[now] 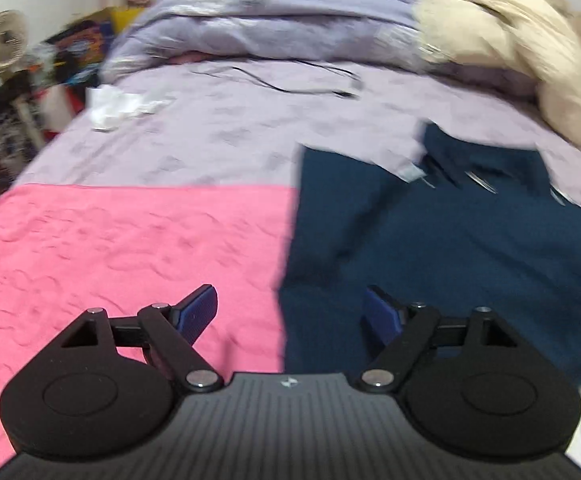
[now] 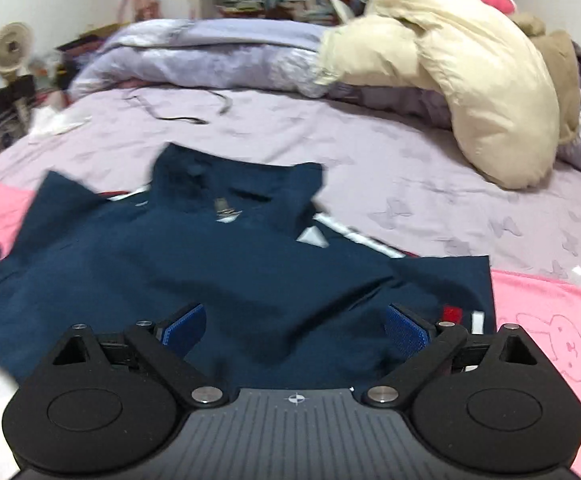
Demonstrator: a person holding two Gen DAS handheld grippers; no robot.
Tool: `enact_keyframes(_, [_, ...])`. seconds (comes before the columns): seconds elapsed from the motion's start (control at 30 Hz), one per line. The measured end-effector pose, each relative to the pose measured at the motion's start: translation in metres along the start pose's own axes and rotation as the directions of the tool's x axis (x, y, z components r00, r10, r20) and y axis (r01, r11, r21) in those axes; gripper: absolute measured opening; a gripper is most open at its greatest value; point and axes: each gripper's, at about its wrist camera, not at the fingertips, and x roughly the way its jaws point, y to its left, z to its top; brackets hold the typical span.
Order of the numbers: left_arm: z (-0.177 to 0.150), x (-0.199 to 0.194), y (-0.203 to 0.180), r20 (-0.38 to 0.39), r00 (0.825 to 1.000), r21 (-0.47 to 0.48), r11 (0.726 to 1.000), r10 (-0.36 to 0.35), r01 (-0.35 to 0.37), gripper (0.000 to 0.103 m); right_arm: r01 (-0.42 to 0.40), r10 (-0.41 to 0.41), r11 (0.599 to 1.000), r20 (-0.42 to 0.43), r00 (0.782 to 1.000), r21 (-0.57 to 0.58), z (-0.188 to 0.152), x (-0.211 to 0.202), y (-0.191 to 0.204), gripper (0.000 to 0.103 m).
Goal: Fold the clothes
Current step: 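Open both grippers and smooth the folded shoulders flat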
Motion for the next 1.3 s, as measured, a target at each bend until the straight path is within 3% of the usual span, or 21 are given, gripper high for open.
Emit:
enact_keyframes(0.1, [-0.018,0.014,-0.016,-0.084,0.993,0.101,0.992,0.086,-0.077,0.087,-0.022,0.016,0.998,-0.118,0.993,-0.053,-0.028,0.014,0.008,0.102])
enact_keyframes(0.2, [-0.014,0.002,-0.015,-0.102,0.991,0.074,0.994,0.082,-0.075,0.083,-0.026,0.034,0.997,-0.122,0.992,0.066,-0.03,0.008,-0.002,0.098])
enact_keyframes(0.23, [-0.015,-0.007,-0.014,-0.088,0.994,0.058,0.996,0.066,-0.061,0.083,-0.022,0.03,0.997,-0.107,0.994,0.078,-0.029,-0.001,-0.002,0.094])
enact_keyframes(0.37, [-0.027,-0.04,-0.017,-0.075,0.997,0.034,0.999,0.023,-0.02,0.083,-0.012,0.018,0.993,-0.048,0.999,0.119,-0.029,-0.039,0.0,0.094])
enact_keyframes(0.57, [-0.062,-0.092,-0.038,-0.046,0.998,0.042,0.998,-0.042,0.044,0.083,0.01,-0.01,0.994,0.006,1.0,0.105,-0.07,-0.107,0.011,0.095])
enact_keyframes(0.83, [-0.161,-0.19,-0.076,0.036,0.995,-0.019,0.995,-0.098,0.098,0.084,0.026,-0.044,0.989,0.124,0.991,0.145,-0.16,-0.212,0.025,0.097])
enact_keyframes(1.03, [-0.23,-0.268,-0.092,0.029,0.994,0.0,0.994,-0.11,0.11,0.084,0.042,-0.068,0.986,0.154,0.986,0.163,-0.23,-0.296,0.045,0.102])
enact_keyframes(1.1, [-0.24,-0.285,-0.096,0.05,0.992,0.012,0.993,-0.12,0.119,0.084,0.015,-0.04,0.99,0.177,0.983,0.143,-0.243,-0.32,0.049,0.103])
enact_keyframes(1.3, [-0.242,-0.312,-0.099,0.101,0.987,0.008,0.992,-0.124,0.124,0.086,0.049,-0.068,0.994,0.195,0.978,0.102,-0.263,-0.349,0.054,0.103])
